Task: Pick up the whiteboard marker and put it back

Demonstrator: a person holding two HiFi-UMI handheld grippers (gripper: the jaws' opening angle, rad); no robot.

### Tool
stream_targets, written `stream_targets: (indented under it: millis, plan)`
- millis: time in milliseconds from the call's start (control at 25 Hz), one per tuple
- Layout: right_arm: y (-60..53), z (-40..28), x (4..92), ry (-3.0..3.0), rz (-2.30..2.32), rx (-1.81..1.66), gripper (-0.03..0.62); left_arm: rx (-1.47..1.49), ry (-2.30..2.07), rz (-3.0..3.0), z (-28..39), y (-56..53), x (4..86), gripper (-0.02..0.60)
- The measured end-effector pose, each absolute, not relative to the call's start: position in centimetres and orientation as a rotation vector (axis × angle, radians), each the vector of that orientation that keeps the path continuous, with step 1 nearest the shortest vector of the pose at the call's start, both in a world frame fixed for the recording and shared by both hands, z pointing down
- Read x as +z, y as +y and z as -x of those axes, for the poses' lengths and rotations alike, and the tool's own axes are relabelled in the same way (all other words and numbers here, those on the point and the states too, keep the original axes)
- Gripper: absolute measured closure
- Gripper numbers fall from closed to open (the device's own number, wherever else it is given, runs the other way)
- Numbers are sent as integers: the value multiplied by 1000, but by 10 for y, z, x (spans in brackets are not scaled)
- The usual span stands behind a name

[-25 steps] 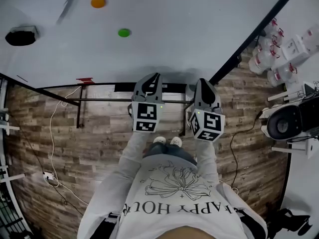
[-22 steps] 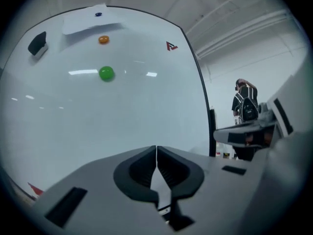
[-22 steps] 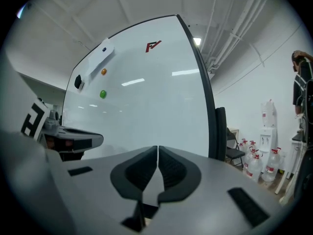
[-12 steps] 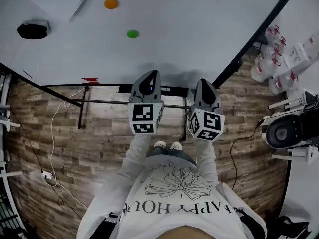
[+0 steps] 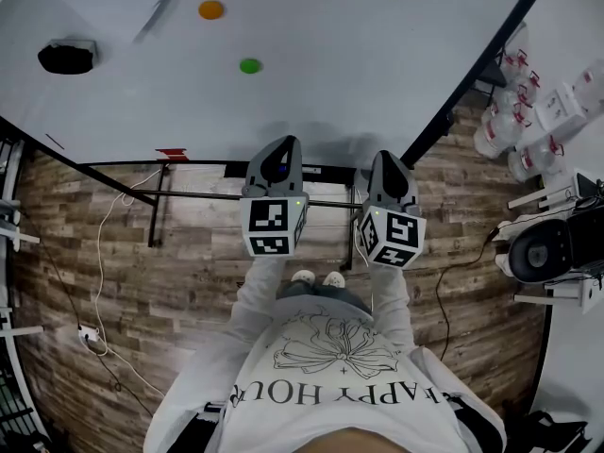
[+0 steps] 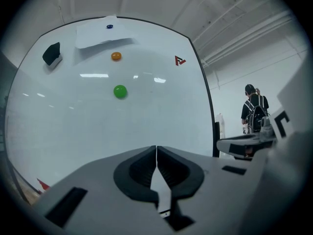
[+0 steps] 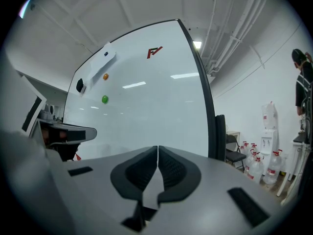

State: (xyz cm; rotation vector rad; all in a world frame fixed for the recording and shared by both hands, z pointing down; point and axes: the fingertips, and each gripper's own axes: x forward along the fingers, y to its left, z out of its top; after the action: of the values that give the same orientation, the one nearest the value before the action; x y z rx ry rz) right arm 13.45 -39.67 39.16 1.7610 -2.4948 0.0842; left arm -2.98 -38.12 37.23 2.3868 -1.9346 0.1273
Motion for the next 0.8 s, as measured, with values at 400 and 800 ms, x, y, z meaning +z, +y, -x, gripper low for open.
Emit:
stream_targets:
  millis: [400, 800]
  plan:
    - [-396, -142, 392, -2486, -1781, 89, 588, 145, -1945, -2391, 26, -379, 372, 572]
    - [-397, -146, 391, -2487, -1794, 97, 588, 166, -1948, -2374, 26, -378, 377, 573]
